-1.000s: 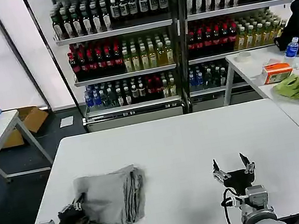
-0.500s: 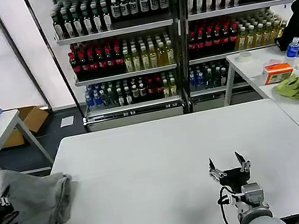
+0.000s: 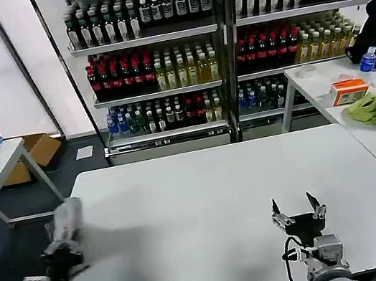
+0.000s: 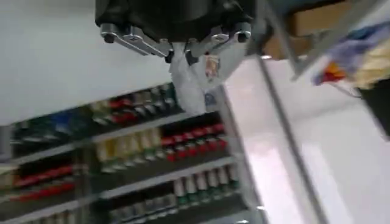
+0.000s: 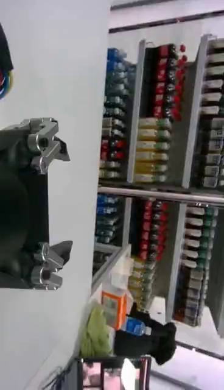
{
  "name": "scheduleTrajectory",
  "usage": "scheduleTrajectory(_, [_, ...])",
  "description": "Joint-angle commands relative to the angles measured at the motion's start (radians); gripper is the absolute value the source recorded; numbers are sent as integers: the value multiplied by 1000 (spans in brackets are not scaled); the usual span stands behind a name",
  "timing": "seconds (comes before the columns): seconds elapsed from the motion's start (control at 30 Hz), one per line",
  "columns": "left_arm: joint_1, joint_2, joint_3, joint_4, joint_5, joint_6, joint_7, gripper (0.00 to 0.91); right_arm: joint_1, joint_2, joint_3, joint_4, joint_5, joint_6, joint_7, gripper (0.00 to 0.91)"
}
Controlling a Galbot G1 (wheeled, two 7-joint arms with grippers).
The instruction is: Fold and organize the clothes.
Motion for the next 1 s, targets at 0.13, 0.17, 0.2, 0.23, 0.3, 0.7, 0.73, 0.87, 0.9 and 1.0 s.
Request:
scheduleTrajectory(0.13, [-158,-220,654,125,209,43,-90,0,-70,25,24,35,-45,-7,-1,907])
scheduleTrajectory(0.17, [-169,-219,648,129,200,45,-92,0,-71,26,23,35,-46,-7,-1,907])
scheduleTrajectory(0.2, [-188,-216,639,161,194,45,-94,0,-72,28,22,33,-51,-8,0,907])
scheduleTrajectory(0.23, [-207,-210,626,180,183,45,-96,0,-72,30,22,32,-54,-8,-1,907])
scheduleTrajectory(0.3, [-224,-204,613,191,156,49,-105,141,-72,31,19,28,-56,-8,0,907])
scheduleTrajectory(0.7, [-284,-202,548,115,-200,2,-134,907,-8,17,-17,-11,-35,-35,19,907])
scheduleTrajectory(0.73, [-282,-200,539,103,-224,5,-134,907,1,15,-22,-18,-19,-39,22,907])
scheduleTrajectory(0.87, [-273,-181,460,89,-234,-1,-154,907,45,6,-44,-31,118,-48,33,907])
scheduleTrajectory(0.9, [-268,-172,433,84,-231,3,-158,907,56,5,-51,-32,149,-50,36,907])
scheduleTrajectory(1.0, [-248,-139,328,73,-170,6,-173,907,117,0,-93,-55,322,-62,52,907])
